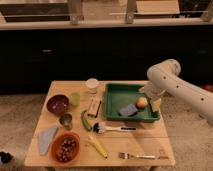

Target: Place apple in paper cup

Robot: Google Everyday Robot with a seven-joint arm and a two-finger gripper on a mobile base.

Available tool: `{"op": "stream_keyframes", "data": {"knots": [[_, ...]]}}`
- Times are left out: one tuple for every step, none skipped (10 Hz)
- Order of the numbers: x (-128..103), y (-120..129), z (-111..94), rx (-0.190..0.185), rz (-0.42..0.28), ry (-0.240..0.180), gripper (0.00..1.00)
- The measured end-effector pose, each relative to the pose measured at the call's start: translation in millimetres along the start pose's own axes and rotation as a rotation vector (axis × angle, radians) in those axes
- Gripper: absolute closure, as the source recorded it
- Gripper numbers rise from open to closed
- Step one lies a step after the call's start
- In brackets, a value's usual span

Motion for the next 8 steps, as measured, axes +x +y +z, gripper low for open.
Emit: {"op": "stream_keyframes", "data": {"knots": [[1.7, -4.3, 1.0, 0.004, -0.011, -0.001, 0.20], [2.4, -7.7, 2.0, 0.006, -0.019, -0.004, 0.20], [5.8, -7.8, 6.5, 0.004, -0.018, -0.011, 0.20], [8.4, -8.1, 9.9, 0.002, -0.017, -0.017, 0.20], [9.4, -10.1, 14.0, 0.002, -0.018, -0.026, 0.20], [8.3, -11.9, 18.7, 0.003, -0.022, -0.035, 0.20], [10.7, -12.0, 26.1, 0.003, -0.017, -0.045, 0.20], [14.5, -14.8, 31.9, 0.004, -0.017, -0.049, 0.20]]}}
